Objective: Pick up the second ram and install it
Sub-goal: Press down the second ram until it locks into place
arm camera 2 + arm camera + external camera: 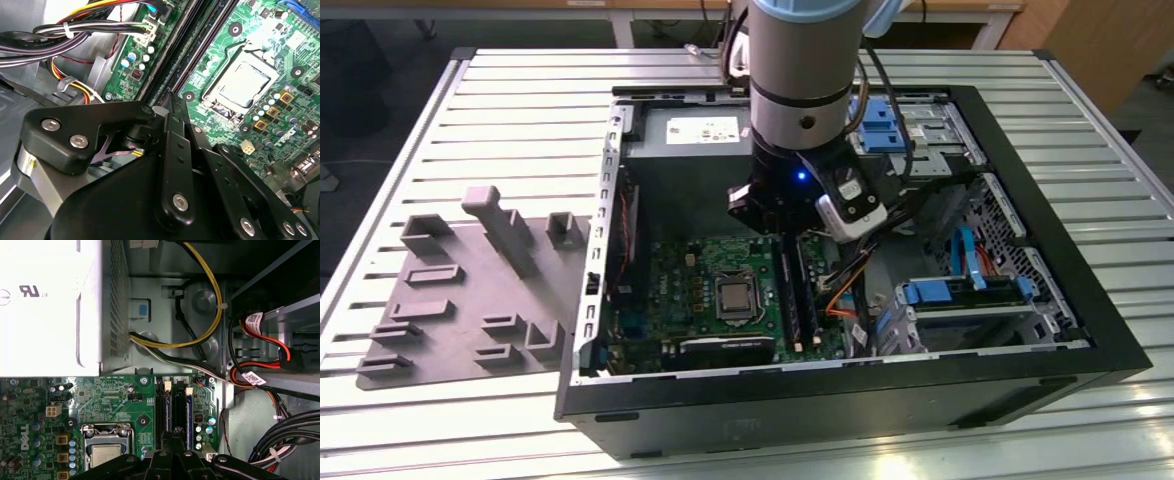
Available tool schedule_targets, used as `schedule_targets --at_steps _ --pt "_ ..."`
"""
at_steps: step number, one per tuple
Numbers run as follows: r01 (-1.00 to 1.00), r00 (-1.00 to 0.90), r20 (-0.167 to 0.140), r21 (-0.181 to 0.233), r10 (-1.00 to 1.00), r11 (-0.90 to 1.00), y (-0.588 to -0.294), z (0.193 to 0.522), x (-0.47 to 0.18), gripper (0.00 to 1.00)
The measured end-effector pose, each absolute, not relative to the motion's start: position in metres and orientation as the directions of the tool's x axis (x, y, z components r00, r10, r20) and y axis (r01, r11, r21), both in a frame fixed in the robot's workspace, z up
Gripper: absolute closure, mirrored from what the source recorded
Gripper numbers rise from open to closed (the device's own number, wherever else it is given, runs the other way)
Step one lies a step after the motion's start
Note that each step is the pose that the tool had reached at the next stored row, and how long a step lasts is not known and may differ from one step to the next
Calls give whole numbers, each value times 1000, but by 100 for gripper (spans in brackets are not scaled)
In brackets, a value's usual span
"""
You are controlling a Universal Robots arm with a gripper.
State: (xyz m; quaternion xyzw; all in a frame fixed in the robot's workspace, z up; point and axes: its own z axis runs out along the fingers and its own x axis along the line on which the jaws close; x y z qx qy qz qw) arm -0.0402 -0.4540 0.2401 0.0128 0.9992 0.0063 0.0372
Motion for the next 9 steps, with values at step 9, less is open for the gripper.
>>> schedule_targets --at_steps 9 --pt "25 -997 -74 13 26 1000 -454 240 -40 89"
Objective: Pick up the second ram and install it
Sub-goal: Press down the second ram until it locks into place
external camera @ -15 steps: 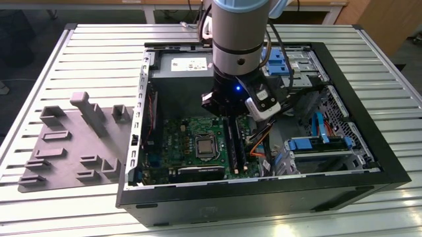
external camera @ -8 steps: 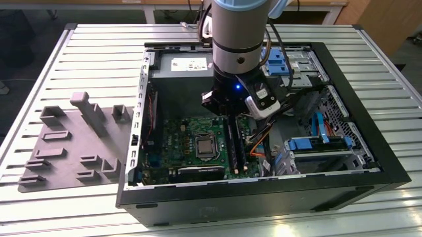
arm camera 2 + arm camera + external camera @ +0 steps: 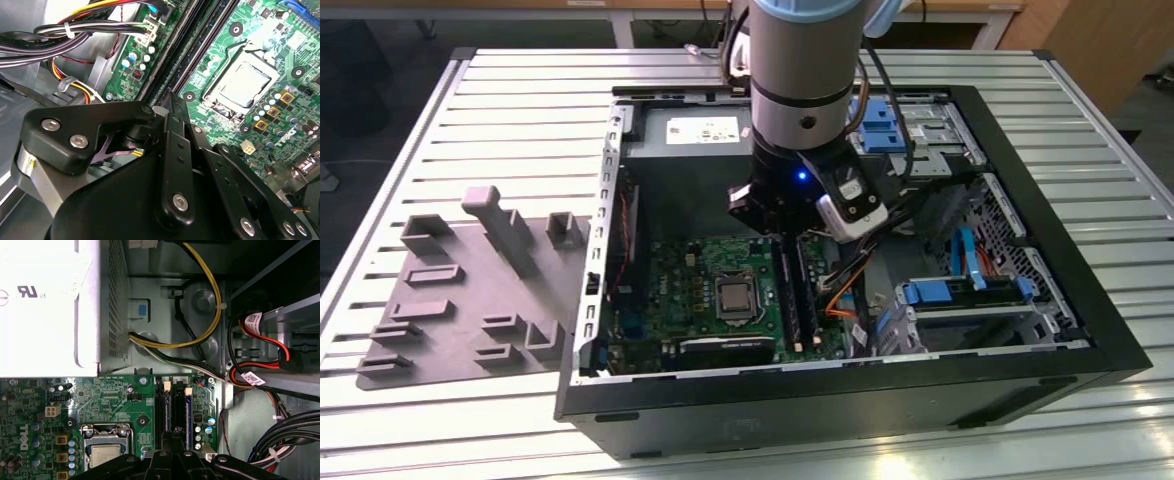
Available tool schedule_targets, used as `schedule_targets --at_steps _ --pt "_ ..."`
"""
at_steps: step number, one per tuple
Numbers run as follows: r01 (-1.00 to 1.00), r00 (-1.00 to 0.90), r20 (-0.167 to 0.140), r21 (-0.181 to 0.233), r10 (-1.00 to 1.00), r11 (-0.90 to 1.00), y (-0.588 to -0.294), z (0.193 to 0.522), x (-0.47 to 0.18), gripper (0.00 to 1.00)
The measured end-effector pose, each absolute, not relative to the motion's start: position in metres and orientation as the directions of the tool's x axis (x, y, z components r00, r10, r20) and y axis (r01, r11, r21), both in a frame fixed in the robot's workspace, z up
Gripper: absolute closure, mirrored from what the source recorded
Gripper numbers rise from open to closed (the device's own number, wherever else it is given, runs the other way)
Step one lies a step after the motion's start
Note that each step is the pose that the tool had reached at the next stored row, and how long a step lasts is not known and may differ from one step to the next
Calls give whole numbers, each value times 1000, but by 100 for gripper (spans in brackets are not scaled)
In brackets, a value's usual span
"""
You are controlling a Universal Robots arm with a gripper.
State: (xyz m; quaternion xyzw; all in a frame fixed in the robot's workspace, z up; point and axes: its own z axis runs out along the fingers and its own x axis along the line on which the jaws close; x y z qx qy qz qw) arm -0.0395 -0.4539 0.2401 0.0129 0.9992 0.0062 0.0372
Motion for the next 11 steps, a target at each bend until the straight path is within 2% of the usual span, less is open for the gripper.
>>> schedule_targets --at_steps 11 --pt "25 -997 -74 13 26 1000 -450 240 -39 89"
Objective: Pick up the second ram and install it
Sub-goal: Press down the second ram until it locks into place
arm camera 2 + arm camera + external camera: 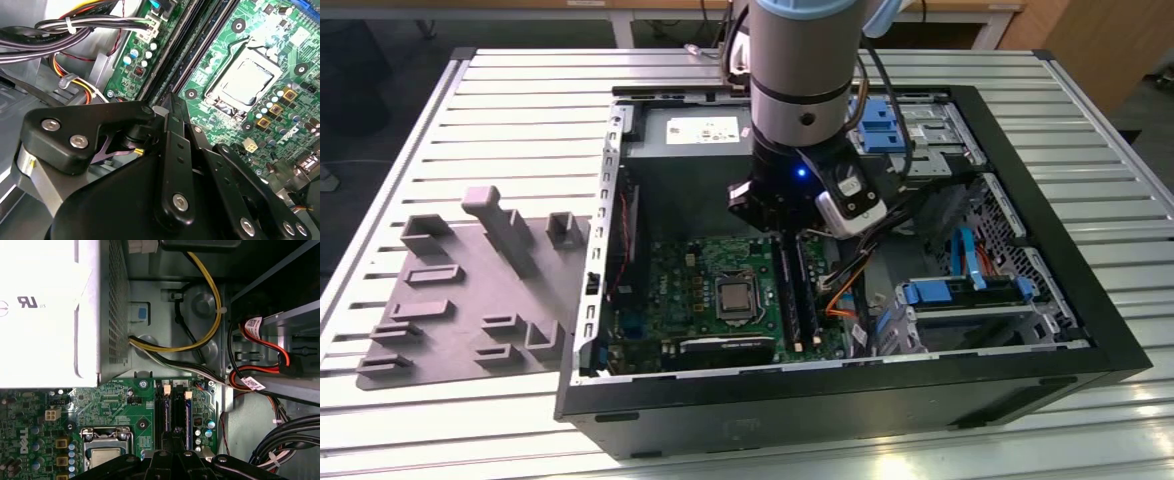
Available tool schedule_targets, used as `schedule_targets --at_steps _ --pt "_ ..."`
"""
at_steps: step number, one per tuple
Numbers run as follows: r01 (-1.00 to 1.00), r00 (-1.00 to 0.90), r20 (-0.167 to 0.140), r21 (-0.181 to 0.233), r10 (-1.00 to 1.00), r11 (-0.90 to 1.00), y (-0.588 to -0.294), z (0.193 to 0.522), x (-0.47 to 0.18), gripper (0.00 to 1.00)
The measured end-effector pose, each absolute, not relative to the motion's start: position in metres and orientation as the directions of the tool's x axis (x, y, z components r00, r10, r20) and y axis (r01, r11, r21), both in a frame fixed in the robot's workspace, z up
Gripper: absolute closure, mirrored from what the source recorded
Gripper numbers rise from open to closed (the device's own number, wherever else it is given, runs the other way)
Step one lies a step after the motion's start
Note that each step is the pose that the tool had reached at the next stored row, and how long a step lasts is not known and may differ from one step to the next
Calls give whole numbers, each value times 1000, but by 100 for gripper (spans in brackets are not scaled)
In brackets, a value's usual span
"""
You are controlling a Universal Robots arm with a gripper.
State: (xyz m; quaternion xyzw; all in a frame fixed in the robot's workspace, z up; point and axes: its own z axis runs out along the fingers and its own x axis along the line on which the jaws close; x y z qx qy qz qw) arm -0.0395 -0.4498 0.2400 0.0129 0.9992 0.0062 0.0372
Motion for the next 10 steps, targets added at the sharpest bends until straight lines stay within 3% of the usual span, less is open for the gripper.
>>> schedule_targets --at_steps 10 --pt "28 -997 -74 13 29 1000 -446 237 -37 89"
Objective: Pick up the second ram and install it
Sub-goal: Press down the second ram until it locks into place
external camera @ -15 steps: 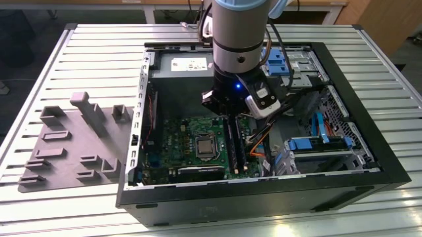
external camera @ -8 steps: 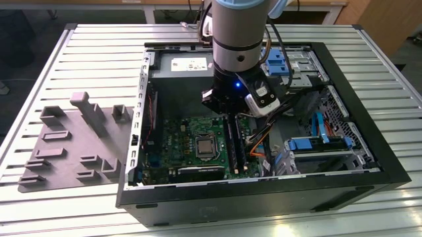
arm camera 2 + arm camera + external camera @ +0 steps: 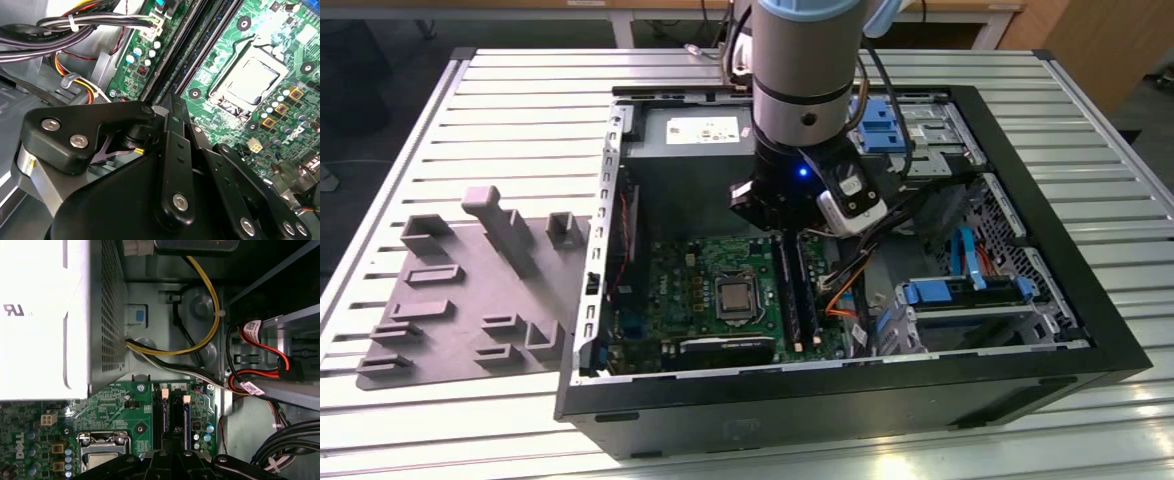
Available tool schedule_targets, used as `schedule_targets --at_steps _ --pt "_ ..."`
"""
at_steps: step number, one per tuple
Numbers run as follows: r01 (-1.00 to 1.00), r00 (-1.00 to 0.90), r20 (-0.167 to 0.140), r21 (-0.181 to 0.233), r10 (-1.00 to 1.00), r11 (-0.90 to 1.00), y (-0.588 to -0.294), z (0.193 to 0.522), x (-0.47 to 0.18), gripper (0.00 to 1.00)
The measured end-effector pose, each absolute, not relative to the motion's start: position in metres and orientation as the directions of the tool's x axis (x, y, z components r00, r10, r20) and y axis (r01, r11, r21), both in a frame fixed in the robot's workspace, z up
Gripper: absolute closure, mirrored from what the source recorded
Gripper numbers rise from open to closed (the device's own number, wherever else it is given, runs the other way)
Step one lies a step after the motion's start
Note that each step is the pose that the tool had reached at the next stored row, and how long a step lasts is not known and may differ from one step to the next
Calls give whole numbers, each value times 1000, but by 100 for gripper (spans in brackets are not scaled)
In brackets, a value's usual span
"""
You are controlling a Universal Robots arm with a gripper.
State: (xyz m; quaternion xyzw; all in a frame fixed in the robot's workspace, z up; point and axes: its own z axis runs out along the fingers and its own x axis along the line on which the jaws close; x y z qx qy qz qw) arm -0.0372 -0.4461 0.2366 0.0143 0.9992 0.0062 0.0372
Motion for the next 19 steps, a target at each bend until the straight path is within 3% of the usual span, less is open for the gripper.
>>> schedule_targets --at_steps 19 --pt "29 -997 -74 14 30 999 -441 228 -37 89"
